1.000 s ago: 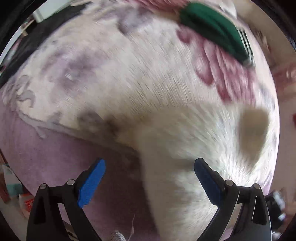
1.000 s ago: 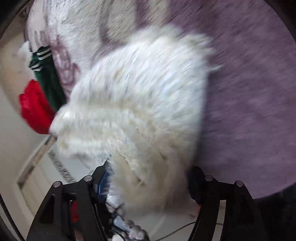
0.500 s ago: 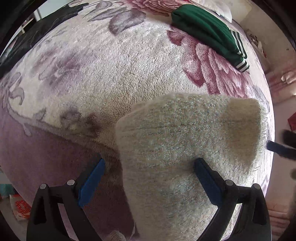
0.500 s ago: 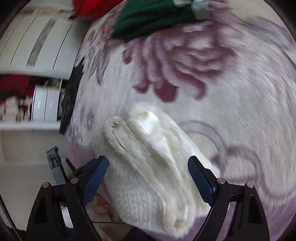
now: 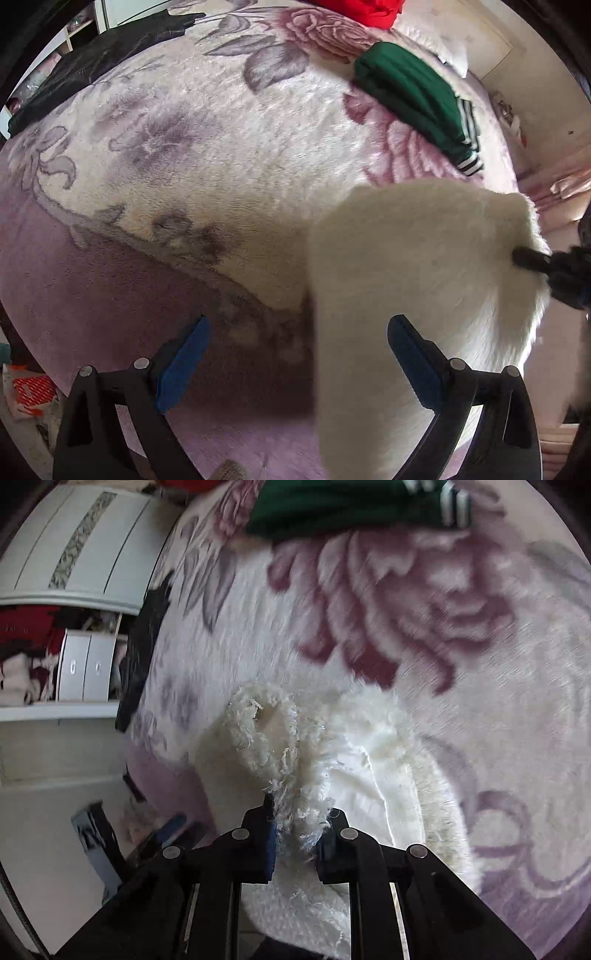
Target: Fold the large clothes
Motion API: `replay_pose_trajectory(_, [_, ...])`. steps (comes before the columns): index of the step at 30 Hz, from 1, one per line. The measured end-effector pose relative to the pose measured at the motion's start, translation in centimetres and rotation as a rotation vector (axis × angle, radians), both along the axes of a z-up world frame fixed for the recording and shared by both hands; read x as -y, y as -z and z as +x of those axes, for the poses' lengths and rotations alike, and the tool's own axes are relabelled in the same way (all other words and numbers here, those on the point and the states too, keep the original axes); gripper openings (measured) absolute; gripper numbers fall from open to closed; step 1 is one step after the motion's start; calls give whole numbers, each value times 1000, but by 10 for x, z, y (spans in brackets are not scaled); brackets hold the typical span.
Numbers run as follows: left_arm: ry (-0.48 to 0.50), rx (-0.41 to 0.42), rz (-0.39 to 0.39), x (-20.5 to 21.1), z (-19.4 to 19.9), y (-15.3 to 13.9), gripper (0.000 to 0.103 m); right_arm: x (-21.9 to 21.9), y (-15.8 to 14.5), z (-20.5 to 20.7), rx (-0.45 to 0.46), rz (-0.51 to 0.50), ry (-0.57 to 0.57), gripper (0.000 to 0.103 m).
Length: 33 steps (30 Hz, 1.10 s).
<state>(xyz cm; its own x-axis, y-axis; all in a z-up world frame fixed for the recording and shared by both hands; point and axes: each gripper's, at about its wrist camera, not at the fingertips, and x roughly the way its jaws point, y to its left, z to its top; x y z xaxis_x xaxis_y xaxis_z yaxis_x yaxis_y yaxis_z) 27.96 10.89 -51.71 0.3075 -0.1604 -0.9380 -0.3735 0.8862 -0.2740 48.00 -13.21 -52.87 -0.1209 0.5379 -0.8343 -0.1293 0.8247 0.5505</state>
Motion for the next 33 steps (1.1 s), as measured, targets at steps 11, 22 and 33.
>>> replay_pose_trajectory(11, [50,-52,-30,34,30,28,100,0,105,54,-57,-259,-101,21])
replay_pose_trajectory(22, [-1,-124,-14,13,3,54,100,70,95,-21,-284,-26,-132,71])
replay_pose_trajectory(33, [13,-43,-121,27,11,-10,97,98,11,-57,4,-179,-54,14])
